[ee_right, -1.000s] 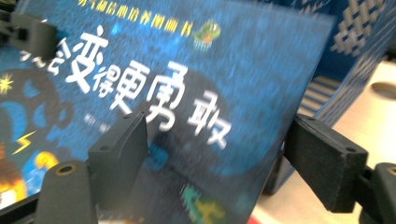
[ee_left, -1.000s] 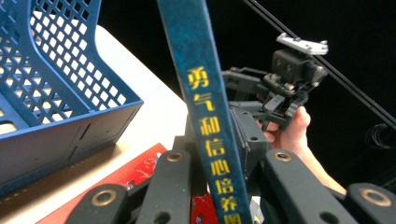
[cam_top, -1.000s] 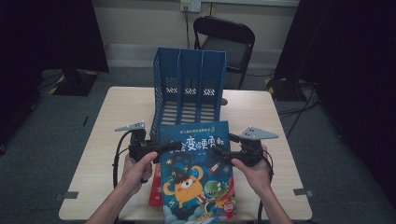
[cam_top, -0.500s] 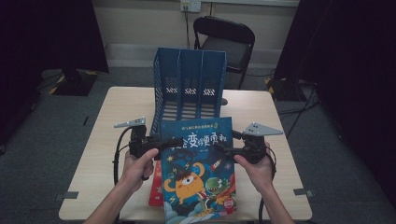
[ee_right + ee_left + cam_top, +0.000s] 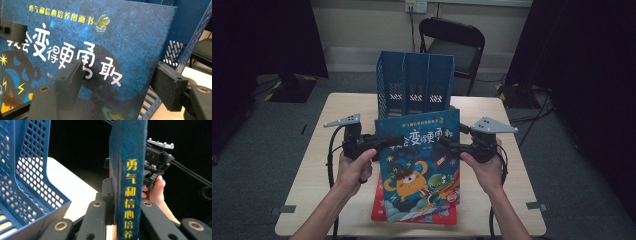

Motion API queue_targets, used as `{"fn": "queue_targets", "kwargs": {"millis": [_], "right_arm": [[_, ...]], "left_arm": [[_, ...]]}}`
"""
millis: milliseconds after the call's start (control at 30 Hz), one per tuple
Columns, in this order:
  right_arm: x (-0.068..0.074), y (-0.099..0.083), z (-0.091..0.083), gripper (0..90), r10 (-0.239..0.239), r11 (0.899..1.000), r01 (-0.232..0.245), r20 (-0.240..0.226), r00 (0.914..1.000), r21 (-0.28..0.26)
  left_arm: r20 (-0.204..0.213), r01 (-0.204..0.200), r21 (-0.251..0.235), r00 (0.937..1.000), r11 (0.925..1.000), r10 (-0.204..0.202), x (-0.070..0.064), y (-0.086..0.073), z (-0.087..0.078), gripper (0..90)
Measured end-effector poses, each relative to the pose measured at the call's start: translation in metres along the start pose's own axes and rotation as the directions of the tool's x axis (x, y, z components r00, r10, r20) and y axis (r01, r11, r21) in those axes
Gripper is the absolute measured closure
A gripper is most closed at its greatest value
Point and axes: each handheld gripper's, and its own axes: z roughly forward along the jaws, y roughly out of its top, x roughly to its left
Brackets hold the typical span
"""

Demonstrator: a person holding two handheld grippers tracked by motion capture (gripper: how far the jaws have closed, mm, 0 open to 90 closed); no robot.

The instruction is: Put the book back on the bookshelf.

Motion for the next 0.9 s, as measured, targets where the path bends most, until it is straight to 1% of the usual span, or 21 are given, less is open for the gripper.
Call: {"fn": "queue_targets", "kwargs": {"millis": [67, 133, 167, 200, 233, 267, 300, 333, 367, 433, 467, 533, 567, 633, 667, 700, 733, 767, 833, 900], "right_arm": [[0.000, 0.003, 0.001, 29.1, -0.005, 1.000, 0.005, 0.006, 1.0000, -0.009], [0.000, 0.007, 0.002, 29.4, -0.006, 1.000, 0.006, 0.012, 0.9999, -0.020], [0.000, 0.009, 0.002, 29.8, -0.007, 1.000, 0.008, 0.016, 0.9998, -0.028], [0.001, 0.012, 0.001, 29.9, -0.015, 0.999, 0.016, 0.030, 0.9994, -0.048], [0.002, 0.013, 0.000, 29.8, -0.022, 0.998, 0.025, 0.040, 0.9990, -0.058], [0.002, 0.015, -0.001, 29.9, -0.024, 0.997, 0.028, 0.050, 0.9985, -0.072], [0.002, 0.017, -0.002, 30.1, -0.022, 0.997, 0.026, 0.051, 0.9985, -0.078], [0.001, 0.018, -0.003, 30.8, -0.018, 0.996, 0.023, 0.050, 0.9986, -0.087], [0.001, 0.018, -0.004, 31.3, -0.019, 0.995, 0.023, 0.051, 0.9985, -0.092], [0.001, 0.016, -0.006, 33.6, -0.029, 0.994, 0.034, 0.051, 0.9983, -0.106], [0.002, 0.015, -0.008, 34.4, -0.032, 0.993, 0.037, 0.045, 0.9985, -0.113], [0.004, 0.013, -0.010, 35.8, -0.035, 0.991, 0.038, 0.027, 0.9991, -0.130], [0.008, 0.011, -0.010, 35.8, -0.052, 0.990, 0.055, 0.023, 0.9984, -0.128], [0.015, 0.008, -0.009, 35.4, -0.082, 0.991, 0.084, 0.022, 0.9964, -0.105], [0.018, 0.005, -0.010, 35.2, -0.096, 0.988, 0.098, 0.020, 0.9952, -0.118], [0.019, 0.004, -0.011, 35.2, -0.092, 0.988, 0.094, 0.019, 0.9956, -0.124], [0.019, 0.003, -0.013, 35.3, -0.085, 0.988, 0.085, 0.008, 0.9964, -0.131], [0.017, 0.002, -0.014, 35.3, -0.079, 0.988, 0.077, -0.006, 0.9969, -0.136], [0.015, -0.001, -0.014, 35.4, -0.069, 0.990, 0.065, -0.032, 0.9971, -0.128], [0.014, -0.005, -0.014, 35.5, -0.074, 0.992, 0.069, -0.044, 0.9963, -0.107]], "left_arm": [[-0.004, -0.018, -0.005, 0.9998, 0.9998, 0.018, -0.002, 0.004, 0.000, 82.5], [-0.015, -0.061, -0.002, 0.9980, 0.9982, 0.061, -0.005, 0.008, 0.000, 82.5], [-0.020, -0.090, -0.003, 0.9957, 0.9959, 0.090, -0.007, 0.012, 0.000, 82.6], [-0.025, -0.117, -0.005, 0.9928, 0.9931, 0.117, -0.009, 0.013, 0.001, 82.5], [-0.036, -0.162, -0.001, 0.9861, 0.9867, 0.162, -0.014, 0.016, 0.002, 82.4], [-0.039, -0.185, -0.003, 0.9820, 0.9827, 0.185, -0.016, 0.017, 0.002, 82.4], [-0.046, -0.217, 0.003, 0.9750, 0.9761, 0.217, -0.018, 0.018, 0.003, 82.4], [-0.050, -0.238, 0.005, 0.9699, 0.9711, 0.238, -0.020, 0.019, 0.004, 82.3], [-0.053, -0.255, 0.012, 0.9653, 0.9668, 0.256, -0.021, 0.019, 0.004, 82.2], [-0.052, -0.270, 0.015, 0.9612, 0.9626, 0.271, -0.022, 0.017, 0.002, 81.7], [-0.058, -0.276, 0.016, 0.9594, 0.9611, 0.276, -0.023, 0.016, 0.001, 81.1], [-0.072, -0.295, 0.029, 0.9524, 0.9551, 0.296, -0.026, 0.014, 0.000, 79.9], [-0.069, -0.296, 0.034, 0.9522, 0.9546, 0.298, -0.027, 0.013, 0.000, 79.5], [-0.065, -0.299, 0.038, 0.9515, 0.9536, 0.301, -0.028, 0.011, -0.001, 79.2], [-0.059, -0.294, 0.037, 0.9534, 0.9550, 0.296, -0.029, 0.011, -0.001, 79.4], [-0.050, -0.288, 0.034, 0.9557, 0.9569, 0.290, -0.030, 0.010, -0.001, 79.6], [-0.048, -0.290, 0.037, 0.9554, 0.9563, 0.291, -0.032, 0.010, -0.001, 79.7], [-0.038, -0.283, 0.038, 0.9581, 0.9585, 0.284, -0.033, 0.009, -0.001, 80.2], [-0.036, -0.291, 0.046, 0.9557, 0.9558, 0.292, -0.036, 0.008, -0.001, 81.2], [-0.025, -0.275, 0.043, 0.9608, 0.9606, 0.276, -0.036, 0.008, -0.001, 80.9]]}}
